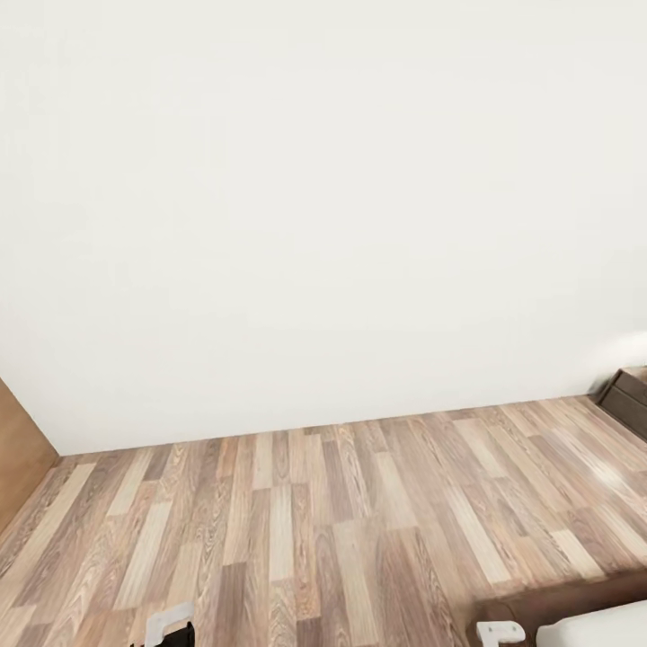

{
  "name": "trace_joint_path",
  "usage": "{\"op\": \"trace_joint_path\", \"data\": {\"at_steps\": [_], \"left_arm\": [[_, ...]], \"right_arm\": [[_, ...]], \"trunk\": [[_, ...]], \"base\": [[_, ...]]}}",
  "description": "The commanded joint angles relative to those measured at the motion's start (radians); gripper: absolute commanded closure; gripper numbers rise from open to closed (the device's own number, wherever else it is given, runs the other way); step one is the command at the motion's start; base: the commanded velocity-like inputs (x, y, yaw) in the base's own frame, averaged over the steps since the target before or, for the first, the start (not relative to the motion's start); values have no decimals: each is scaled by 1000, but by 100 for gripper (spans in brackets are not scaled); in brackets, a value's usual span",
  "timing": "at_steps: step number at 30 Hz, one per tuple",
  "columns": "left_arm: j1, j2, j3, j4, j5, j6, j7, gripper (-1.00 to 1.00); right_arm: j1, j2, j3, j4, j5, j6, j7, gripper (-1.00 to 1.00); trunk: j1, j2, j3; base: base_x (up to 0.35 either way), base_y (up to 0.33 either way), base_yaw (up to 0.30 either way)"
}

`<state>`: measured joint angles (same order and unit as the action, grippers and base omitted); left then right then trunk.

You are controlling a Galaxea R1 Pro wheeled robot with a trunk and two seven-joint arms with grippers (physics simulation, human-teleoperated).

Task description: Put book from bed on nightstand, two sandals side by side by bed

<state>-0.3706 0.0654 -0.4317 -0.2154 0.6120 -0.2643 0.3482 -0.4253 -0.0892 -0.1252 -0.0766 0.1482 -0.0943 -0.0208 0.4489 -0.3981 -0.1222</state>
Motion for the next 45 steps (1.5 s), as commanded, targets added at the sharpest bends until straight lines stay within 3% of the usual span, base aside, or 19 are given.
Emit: {"op": "trace_joint_path", "data": {"at_steps": [1, 20, 45], "left_arm": [[-1, 1, -9, -1, 8, -2, 5, -100], [-1, 1, -8, -1, 7, -2, 6, -100], [-1, 1, -9, -1, 8, -3, 6, -100]], "right_arm": [[-1, 0, -8, 1, 11, -4, -2, -100], [-1, 2, -8, 1, 11, -4, -2, -100], [-1, 2, -9, 2, 10, -4, -2, -100]], "trunk": [[1, -2, -2], [1, -2, -2], [1, -2, -2]], "base": [[322, 134, -51], [318, 154, -50], [294, 199, -254]]}}
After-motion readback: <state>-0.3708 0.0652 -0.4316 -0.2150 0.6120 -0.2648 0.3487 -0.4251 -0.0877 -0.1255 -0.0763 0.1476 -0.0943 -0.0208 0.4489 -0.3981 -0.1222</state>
